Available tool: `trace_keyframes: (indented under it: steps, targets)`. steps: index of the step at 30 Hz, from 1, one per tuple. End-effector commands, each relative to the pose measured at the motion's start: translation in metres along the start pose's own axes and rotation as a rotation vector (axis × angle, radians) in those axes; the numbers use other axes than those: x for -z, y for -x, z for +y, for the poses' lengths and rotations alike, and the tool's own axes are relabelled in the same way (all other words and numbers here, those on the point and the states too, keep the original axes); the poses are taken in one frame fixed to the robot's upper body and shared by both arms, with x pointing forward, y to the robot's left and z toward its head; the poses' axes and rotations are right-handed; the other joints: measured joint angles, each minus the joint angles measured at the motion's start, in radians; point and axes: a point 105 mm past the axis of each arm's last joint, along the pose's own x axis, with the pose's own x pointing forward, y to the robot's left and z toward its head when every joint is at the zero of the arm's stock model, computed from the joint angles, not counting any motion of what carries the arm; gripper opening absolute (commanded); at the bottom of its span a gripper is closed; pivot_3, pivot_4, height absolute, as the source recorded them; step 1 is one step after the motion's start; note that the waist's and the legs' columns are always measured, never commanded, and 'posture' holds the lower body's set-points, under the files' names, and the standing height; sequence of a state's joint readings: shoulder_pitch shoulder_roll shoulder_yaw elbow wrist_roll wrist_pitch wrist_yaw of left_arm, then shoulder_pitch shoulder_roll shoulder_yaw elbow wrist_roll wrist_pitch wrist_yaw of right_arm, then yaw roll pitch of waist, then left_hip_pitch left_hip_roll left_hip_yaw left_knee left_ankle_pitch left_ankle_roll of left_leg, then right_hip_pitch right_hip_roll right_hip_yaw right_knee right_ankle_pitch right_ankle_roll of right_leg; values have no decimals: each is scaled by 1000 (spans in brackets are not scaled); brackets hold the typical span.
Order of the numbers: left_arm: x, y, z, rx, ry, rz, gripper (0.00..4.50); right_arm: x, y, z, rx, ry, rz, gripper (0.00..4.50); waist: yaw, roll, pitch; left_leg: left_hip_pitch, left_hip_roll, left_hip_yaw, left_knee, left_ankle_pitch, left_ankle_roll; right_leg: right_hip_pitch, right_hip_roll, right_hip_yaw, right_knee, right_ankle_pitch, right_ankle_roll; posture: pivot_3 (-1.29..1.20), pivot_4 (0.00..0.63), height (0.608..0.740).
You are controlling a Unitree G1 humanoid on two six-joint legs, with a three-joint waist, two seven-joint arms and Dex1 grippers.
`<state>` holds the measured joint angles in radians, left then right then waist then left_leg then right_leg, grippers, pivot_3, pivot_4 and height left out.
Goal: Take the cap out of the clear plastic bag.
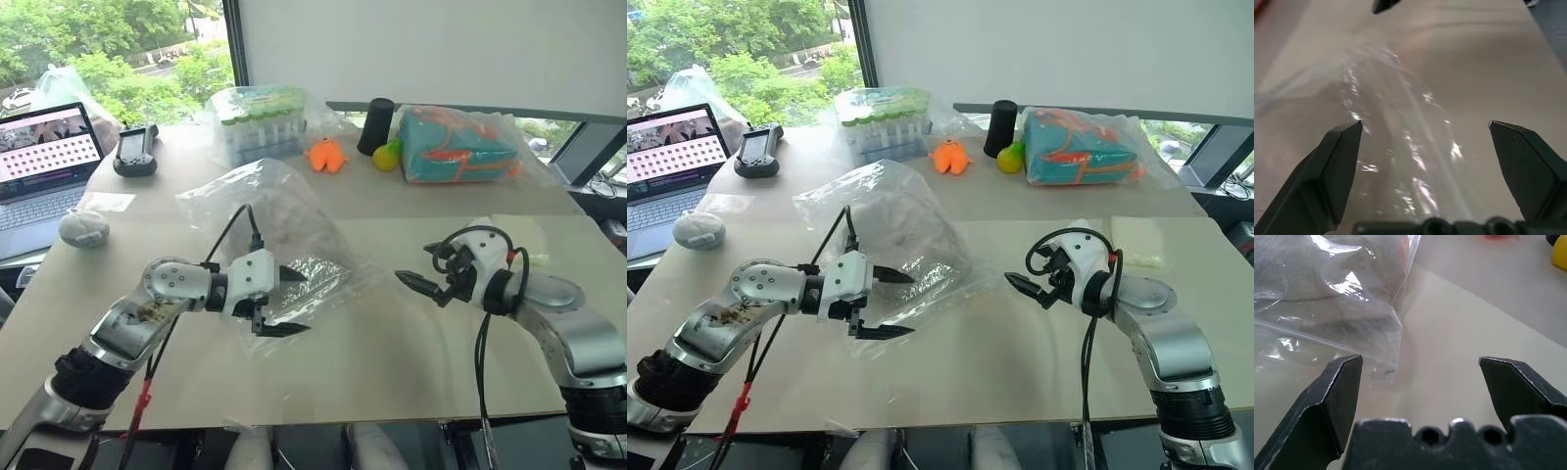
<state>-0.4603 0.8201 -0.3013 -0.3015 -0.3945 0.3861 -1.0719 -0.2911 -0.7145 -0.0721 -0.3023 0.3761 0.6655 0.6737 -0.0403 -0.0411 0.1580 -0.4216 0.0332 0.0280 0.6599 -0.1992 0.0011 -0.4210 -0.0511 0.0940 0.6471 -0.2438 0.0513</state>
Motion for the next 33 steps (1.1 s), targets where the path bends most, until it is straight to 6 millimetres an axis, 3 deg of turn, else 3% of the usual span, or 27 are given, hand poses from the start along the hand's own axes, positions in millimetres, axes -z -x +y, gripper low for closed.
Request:
trace_keyframes:
  steps: [1, 10, 15, 23, 26, 33]
  targets:
    - [-3, -5, -7, 28, -4, -9, 4429, -12, 10, -5, 35, 34, -37, 4500, 0, 0, 0, 0, 0, 0, 0, 0, 0, 0, 0, 0, 0, 0, 0, 0, 150, 740]
    - [7, -14, -2, -36, -69, 62, 4429, -15, 14, -6, 43, 40, -48, 4500, -3, 0, 0, 0, 0, 0, 0, 0, 0, 0, 1, 1, 0, 0, -1, 0, 150, 740]
    - [20, -12, 17, -166, -250, 197, 4429, -16, 13, -5, 45, 41, -51, 4500, 0, 0, 0, 0, 0, 0, 0, 0, 0, 0, 1, 1, 0, 0, -1, 0, 150, 740]
    - [25, -15, 17, -200, -274, 213, 4429, -18, 12, -4, 38, 38, -67, 4500, 0, 0, 0, -1, 1, 0, 0, 0, 0, -1, 1, 1, 0, 0, -1, 0, 150, 740]
    - [26, -14, 21, -229, -274, 207, 3800, -17, 11, -4, 36, 39, -64, 4500, 0, 0, 0, 0, 1, 0, 0, 0, 0, 0, 1, 1, 0, 0, -1, 0, 150, 740]
    - [34, -12, 24, -256, -263, 211, 1205, -17, 10, -3, 34, 34, -65, 4500, -1, 0, 0, 0, 1, 0, 0, 0, 0, -1, 1, 1, 0, 1, -1, 0, 150, 740]
